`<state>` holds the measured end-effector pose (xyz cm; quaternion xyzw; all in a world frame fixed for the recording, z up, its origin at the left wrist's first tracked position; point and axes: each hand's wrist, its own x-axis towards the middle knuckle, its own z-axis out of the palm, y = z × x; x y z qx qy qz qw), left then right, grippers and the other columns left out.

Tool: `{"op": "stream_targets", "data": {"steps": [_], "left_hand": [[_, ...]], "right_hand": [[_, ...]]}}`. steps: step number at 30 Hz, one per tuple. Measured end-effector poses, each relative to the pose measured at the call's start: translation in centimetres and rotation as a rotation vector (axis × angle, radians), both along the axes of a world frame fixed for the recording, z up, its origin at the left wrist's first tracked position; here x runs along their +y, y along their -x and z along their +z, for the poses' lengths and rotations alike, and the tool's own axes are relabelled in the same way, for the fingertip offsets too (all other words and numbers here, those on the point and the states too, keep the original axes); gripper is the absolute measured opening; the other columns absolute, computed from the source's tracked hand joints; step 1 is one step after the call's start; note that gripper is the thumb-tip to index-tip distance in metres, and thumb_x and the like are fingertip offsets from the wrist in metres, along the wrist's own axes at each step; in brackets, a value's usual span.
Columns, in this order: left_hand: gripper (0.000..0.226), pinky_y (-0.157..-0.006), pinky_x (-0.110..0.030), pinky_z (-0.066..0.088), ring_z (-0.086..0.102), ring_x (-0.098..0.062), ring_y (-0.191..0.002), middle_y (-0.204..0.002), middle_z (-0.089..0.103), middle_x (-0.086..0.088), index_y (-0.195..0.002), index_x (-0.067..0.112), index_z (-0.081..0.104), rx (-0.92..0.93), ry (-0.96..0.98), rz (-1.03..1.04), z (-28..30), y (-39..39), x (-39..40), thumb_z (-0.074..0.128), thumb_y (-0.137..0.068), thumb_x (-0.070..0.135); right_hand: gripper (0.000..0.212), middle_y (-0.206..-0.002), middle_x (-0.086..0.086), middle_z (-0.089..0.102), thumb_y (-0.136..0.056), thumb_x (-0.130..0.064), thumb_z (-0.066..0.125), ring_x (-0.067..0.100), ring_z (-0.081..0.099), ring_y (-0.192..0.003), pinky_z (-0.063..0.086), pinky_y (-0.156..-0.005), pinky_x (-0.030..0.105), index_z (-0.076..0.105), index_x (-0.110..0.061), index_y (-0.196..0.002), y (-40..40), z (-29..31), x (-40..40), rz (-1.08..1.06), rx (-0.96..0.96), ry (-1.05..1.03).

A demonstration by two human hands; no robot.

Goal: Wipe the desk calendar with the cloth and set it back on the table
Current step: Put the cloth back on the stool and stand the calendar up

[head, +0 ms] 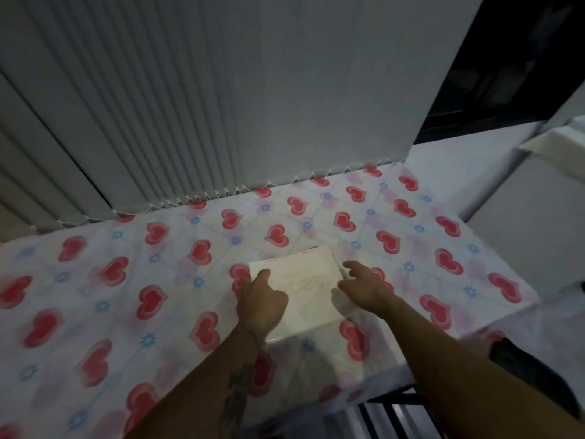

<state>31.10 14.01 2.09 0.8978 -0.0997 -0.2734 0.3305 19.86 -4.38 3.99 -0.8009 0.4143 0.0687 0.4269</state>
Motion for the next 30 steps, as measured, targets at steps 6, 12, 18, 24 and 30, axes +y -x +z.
{"op": "stream_targets", "data": {"steps": [6,12,18,24,30], "left_hand": [[0.070,-0.110,-0.041,0.038,0.043,-0.035,-0.133,-0.145,0.048,-0.014,-0.143,0.026,0.049,0.072,0.057,0.073,-0.3,-1.4,-0.8,0.055,-0.073,0.026],[0.053,-0.103,-0.039,0.048,0.056,-0.028,-0.120,-0.134,0.059,-0.006,-0.126,0.024,0.064,0.042,0.198,0.183,-0.5,-2.1,-1.0,0.055,-0.074,0.021],[0.042,-0.083,-0.028,0.045,0.059,-0.025,-0.111,-0.127,0.058,-0.002,-0.119,0.023,0.066,-0.024,0.299,0.314,-0.9,-2.0,-1.0,0.056,-0.079,0.014],[0.043,-0.089,-0.030,0.053,0.058,-0.020,-0.104,-0.125,0.056,-0.002,-0.115,0.026,0.066,-0.056,0.452,0.376,-0.2,-1.8,-1.2,0.051,-0.078,0.009],[0.043,-0.084,-0.038,0.060,0.064,-0.018,-0.102,-0.118,0.059,0.004,-0.097,0.049,0.061,-0.018,0.557,0.430,0.7,-2.0,-1.2,0.046,-0.067,0.021]], "right_hand": [[0.059,-0.144,0.011,0.050,-0.091,-0.022,0.060,0.034,0.050,-0.125,0.040,-0.102,0.043,0.037,-0.016,-0.145,-2.3,-1.3,1.4,-0.014,0.026,0.038],[0.058,-0.141,0.010,0.052,-0.091,-0.023,0.059,0.032,0.054,-0.121,0.047,-0.096,0.040,0.037,-0.015,-0.144,-3.1,-0.9,1.9,-0.036,0.039,0.076],[0.059,-0.141,0.011,0.053,-0.089,-0.016,0.059,0.032,0.055,-0.119,0.048,-0.086,0.037,0.039,-0.014,-0.144,-2.6,-0.3,2.0,-0.159,-0.078,0.062],[0.053,-0.131,0.008,0.060,-0.086,-0.010,0.059,0.021,0.055,-0.098,0.053,-0.080,0.040,0.047,-0.015,-0.138,-1.9,0.2,2.3,-0.252,-0.199,0.027],[0.061,-0.133,0.009,0.056,-0.087,-0.010,0.061,0.017,0.053,-0.093,0.042,-0.067,0.025,0.041,-0.019,-0.145,-1.8,0.8,1.9,-0.362,-0.304,-0.008]]}}
